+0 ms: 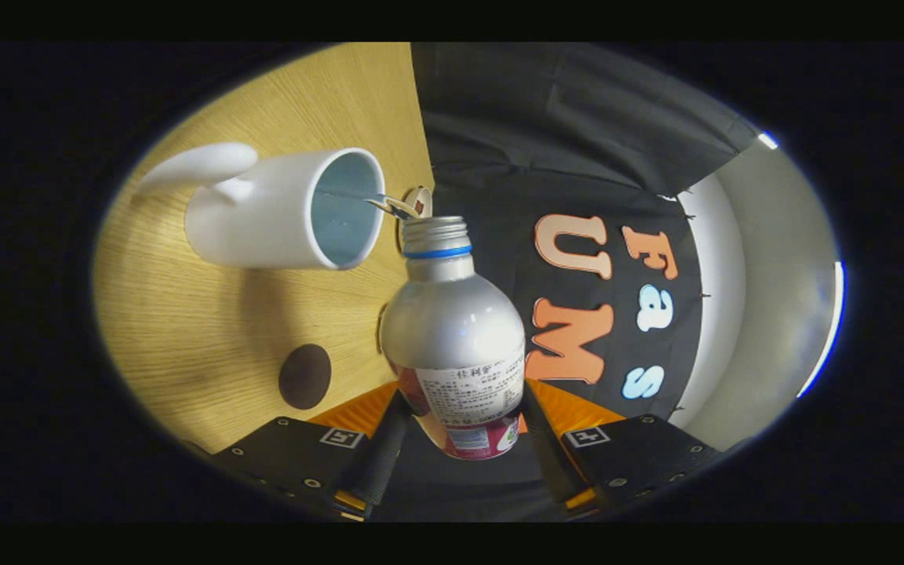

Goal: Take the bottle from table, then pour the juice into the cup, finally place the bottle on the coaster

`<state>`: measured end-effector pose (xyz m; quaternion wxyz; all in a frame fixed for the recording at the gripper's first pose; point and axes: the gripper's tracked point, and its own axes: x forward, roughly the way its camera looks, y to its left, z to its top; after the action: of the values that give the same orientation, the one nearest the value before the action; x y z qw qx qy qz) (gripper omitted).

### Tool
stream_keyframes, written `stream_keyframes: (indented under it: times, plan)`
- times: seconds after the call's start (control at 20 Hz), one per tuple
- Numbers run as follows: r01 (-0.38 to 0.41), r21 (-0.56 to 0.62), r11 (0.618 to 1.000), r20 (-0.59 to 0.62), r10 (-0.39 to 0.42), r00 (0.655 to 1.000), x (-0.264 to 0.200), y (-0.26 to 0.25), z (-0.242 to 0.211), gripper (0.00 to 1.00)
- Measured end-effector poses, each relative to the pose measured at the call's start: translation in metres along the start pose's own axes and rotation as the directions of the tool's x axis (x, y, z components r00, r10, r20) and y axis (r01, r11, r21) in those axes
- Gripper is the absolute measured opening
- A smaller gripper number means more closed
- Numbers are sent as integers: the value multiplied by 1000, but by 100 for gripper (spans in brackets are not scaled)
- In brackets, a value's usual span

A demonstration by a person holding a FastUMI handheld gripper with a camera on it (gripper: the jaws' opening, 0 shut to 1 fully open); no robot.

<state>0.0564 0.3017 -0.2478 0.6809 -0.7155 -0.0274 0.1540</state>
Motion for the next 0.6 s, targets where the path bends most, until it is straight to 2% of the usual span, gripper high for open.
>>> stream_keyframes:
  times: [0.6]
  plan:
    - [25,-78,997,5,-25,1000,-1,-16,-10,77]
